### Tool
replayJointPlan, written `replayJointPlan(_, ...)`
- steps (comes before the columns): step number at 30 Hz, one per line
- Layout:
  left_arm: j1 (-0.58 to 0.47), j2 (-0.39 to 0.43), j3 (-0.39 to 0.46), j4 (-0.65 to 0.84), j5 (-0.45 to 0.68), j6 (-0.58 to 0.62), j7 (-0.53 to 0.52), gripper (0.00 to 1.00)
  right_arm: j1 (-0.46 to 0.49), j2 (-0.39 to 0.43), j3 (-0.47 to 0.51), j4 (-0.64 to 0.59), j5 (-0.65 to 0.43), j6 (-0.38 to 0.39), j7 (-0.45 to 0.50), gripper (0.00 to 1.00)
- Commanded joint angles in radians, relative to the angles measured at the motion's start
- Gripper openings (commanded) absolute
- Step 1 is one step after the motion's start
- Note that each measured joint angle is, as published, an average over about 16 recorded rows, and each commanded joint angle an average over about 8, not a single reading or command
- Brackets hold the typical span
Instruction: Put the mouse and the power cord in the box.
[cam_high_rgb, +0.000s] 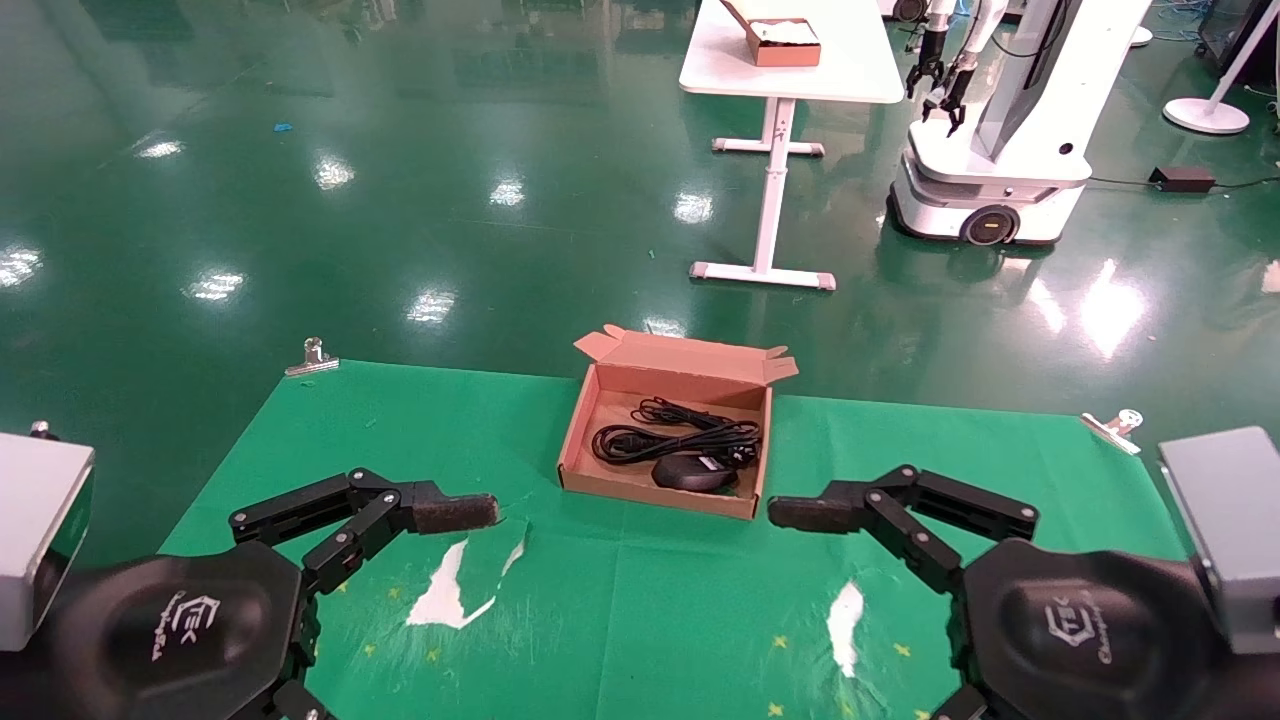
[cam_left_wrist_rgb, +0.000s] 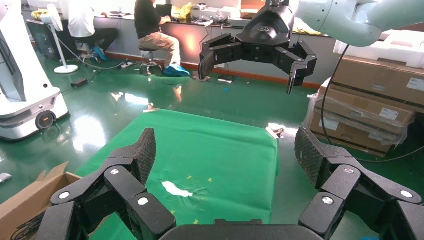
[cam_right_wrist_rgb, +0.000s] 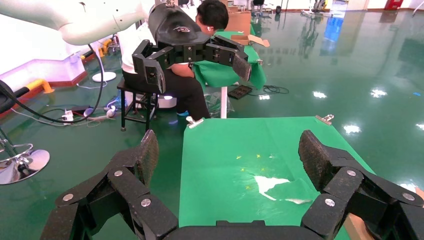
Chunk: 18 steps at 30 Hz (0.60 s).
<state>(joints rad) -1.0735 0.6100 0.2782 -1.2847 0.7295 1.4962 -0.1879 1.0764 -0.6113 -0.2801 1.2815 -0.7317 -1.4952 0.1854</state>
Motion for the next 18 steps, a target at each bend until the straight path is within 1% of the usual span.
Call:
replayJointPlan(1, 0.000, 0.000, 0.000, 0.000, 0.000, 0.000, 0.000, 1.00, 0.000, 0.000, 0.000, 0.000, 0.000, 0.000, 0.000, 1.00)
replayJointPlan(18, -0.001, 0.001, 0.001, 0.001, 0.001, -0.001, 0.000, 1.00, 0.001, -0.001, -0.001, -0.001, -0.001, 0.001, -0.001, 1.00)
